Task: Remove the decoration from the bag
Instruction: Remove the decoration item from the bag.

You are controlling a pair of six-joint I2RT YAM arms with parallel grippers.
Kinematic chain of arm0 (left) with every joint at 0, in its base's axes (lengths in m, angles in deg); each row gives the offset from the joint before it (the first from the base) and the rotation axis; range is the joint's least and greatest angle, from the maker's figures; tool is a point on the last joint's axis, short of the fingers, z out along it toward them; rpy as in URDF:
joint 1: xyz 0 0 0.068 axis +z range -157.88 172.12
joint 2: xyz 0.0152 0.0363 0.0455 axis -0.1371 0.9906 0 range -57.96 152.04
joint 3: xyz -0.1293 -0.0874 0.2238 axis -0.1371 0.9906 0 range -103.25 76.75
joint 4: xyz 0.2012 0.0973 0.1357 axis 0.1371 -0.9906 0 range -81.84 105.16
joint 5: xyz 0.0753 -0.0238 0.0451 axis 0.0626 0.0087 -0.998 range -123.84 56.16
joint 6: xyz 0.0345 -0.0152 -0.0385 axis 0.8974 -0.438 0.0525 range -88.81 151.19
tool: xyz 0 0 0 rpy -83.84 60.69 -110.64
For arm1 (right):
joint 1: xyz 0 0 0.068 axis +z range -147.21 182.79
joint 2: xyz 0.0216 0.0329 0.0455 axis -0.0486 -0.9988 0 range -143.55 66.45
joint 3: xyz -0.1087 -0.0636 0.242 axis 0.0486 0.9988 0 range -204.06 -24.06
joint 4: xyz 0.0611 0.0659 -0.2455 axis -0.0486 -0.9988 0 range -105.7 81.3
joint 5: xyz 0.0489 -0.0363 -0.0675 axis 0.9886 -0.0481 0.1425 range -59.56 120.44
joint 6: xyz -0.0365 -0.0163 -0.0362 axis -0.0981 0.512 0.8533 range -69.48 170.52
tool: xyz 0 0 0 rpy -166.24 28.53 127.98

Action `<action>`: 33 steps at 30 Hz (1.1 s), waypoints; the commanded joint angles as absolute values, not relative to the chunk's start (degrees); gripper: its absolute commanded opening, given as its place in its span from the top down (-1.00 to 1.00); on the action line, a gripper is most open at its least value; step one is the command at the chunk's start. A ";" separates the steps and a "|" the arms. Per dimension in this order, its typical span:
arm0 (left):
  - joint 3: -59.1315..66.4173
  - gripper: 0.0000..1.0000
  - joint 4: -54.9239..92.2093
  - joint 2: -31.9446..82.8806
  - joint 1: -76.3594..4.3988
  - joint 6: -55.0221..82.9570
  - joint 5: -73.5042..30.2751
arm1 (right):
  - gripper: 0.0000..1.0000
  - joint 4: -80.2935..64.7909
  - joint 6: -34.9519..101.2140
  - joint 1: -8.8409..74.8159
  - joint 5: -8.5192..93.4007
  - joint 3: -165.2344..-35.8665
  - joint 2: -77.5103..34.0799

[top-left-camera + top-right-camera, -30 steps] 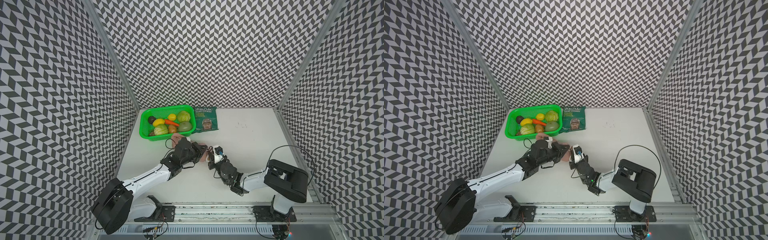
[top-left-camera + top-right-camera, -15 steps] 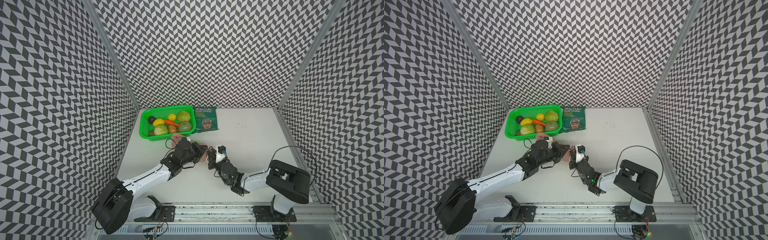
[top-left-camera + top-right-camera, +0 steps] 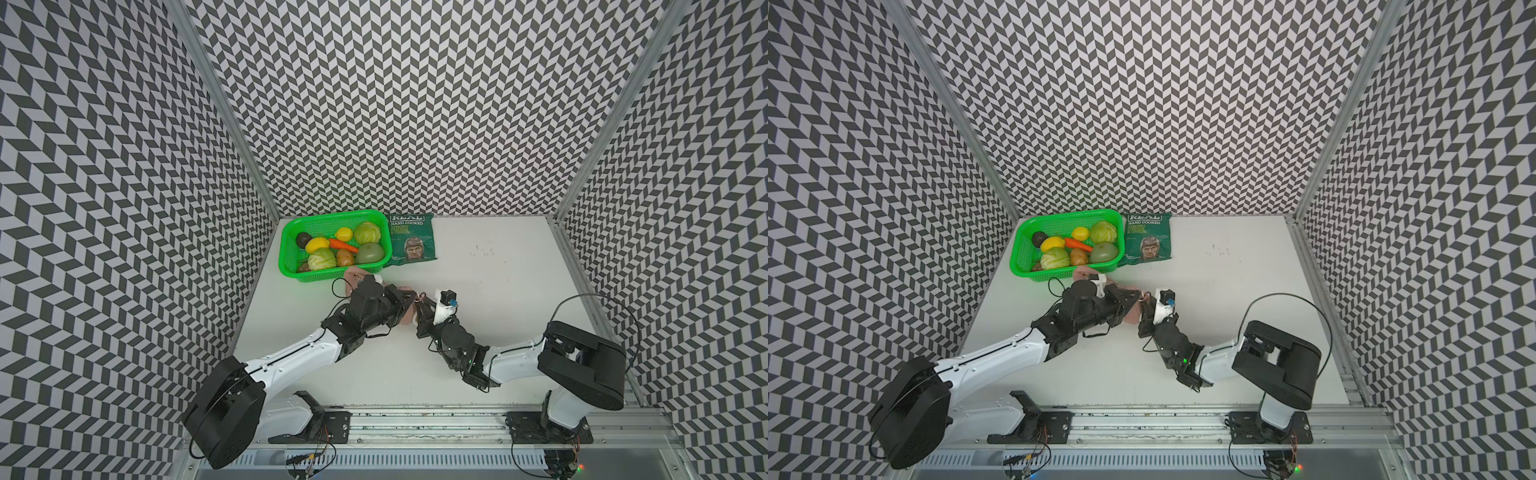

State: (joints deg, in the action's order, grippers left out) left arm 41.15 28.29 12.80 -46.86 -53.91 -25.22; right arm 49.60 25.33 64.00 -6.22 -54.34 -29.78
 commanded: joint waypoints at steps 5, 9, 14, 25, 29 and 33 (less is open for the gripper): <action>40.16 1.00 28.99 10.36 -46.03 -53.71 -27.84 | 0.99 49.24 23.34 60.45 -16.56 -52.51 -28.52; 40.37 1.00 29.29 11.15 -46.03 -54.70 -27.85 | 0.99 53.72 30.60 61.55 -19.45 -52.91 -29.30; 41.31 1.00 30.96 11.54 -46.03 -56.22 -28.56 | 1.00 67.24 43.95 62.45 -26.37 -51.09 -33.98; 41.79 1.00 31.30 11.26 -45.59 -56.26 -29.40 | 1.00 77.72 47.03 63.19 -28.11 -48.97 -36.55; 42.45 1.00 31.09 10.50 -45.50 -56.65 -30.15 | 0.99 73.57 39.68 63.03 -26.81 -48.68 -33.51; 42.91 1.00 30.01 9.58 -45.33 -56.88 -31.10 | 1.00 64.31 28.67 60.41 -25.02 -48.56 -29.47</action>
